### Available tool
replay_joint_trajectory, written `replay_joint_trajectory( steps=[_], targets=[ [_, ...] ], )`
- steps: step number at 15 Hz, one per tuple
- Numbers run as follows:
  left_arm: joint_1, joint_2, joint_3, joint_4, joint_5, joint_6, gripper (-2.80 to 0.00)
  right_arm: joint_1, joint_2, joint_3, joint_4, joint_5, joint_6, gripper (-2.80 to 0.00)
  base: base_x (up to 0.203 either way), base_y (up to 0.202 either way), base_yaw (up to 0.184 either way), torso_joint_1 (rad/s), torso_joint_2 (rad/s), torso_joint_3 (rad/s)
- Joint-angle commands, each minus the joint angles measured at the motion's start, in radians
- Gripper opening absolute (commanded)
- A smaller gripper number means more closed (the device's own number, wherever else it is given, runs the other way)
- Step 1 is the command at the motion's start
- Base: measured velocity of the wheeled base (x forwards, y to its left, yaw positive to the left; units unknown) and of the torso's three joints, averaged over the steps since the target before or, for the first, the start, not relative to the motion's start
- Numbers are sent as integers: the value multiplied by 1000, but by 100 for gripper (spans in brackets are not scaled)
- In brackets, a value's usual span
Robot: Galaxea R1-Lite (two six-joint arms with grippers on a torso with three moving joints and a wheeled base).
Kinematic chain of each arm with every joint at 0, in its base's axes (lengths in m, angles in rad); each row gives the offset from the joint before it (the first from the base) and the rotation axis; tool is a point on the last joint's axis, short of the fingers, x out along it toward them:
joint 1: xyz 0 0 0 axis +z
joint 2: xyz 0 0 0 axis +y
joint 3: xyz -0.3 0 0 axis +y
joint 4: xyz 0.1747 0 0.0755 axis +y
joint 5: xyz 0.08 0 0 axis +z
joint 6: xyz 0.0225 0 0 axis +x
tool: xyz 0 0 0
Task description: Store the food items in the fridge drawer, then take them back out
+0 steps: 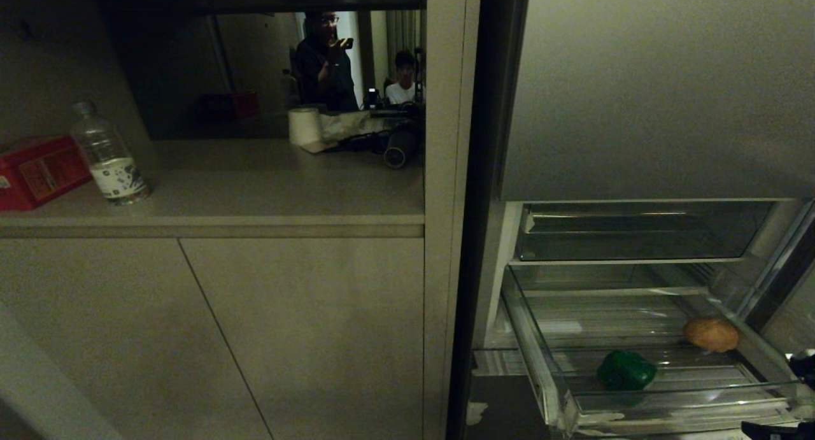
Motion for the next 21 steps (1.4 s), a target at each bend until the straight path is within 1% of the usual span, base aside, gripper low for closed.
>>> replay_joint_trajectory(
  steps=[1,3,6,8,11,14,21],
  targets=[
    [0,2,0,0,0,0,-280,4,-19,4,3,0,-4,-280,0,0,0,0,0,0],
    [0,2,0,0,0,0,-280,20,70,-29,-3,-1,-5,-280,0,0,0,0,0,0],
    [0,2,0,0,0,0,-280,29,203,-121,-13,-1,-8,-280,0,0,0,0,0,0],
    [0,2,0,0,0,0,-280,33,260,-170,-14,0,-11,-280,0,0,0,0,0,0],
    [0,2,0,0,0,0,-280,34,337,-225,-14,-2,-35,-280,0,0,0,0,0,0],
    [0,2,0,0,0,0,-280,35,402,-278,-14,2,-38,-280,0,0,0,0,0,0],
    [0,2,0,0,0,0,-280,36,658,-524,-15,7,-27,-280,0,0,0,0,0,0]
  ],
)
